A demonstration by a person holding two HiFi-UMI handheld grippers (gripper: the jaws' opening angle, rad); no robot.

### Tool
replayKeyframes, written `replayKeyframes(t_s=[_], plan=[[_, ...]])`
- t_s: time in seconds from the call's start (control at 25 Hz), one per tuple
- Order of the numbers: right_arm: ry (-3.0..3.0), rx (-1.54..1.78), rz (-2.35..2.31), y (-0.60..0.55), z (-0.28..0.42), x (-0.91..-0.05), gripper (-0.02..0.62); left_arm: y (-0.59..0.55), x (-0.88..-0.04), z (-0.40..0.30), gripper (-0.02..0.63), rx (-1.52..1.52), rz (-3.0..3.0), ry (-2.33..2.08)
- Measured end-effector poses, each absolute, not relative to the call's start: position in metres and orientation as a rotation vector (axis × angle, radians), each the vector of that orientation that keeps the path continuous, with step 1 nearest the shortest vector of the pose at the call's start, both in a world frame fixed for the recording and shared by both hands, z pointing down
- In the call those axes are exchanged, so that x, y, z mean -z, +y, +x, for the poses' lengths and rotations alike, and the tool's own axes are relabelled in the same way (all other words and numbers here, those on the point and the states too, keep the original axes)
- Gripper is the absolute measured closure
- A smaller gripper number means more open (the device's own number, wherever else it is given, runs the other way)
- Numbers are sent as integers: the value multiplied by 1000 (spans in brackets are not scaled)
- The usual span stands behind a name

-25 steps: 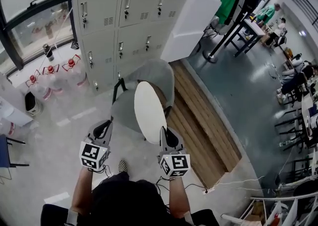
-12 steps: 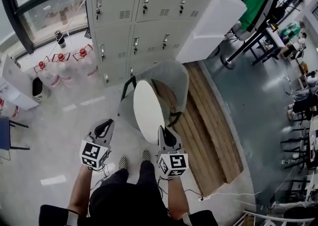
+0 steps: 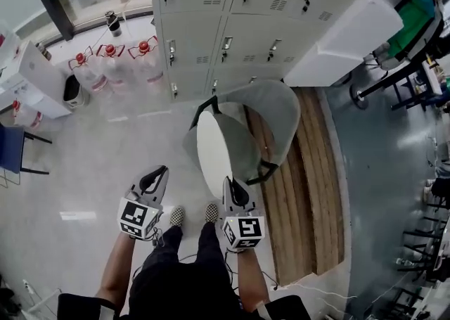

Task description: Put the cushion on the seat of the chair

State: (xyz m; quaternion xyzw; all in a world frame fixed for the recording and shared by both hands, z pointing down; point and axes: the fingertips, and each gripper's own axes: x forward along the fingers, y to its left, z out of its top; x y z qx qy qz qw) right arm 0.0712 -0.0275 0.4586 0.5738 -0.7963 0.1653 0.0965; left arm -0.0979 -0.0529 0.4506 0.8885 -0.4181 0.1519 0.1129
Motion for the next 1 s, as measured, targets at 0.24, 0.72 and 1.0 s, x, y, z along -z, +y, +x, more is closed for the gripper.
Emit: replayKeyframes(t_s=[0.24, 0.72, 1.0], plan=[[-2384, -568, 1615, -47, 64, -500, 557, -60, -498, -97, 578, -496, 2532, -1251], [-2379, -663, 1501, -85, 40, -573, 557, -85, -568, -120, 578, -530, 2398, -1301], [-2335, -694, 1509, -107, 51, -609, 555, -102, -601, -118, 578, -537, 2359, -1278]])
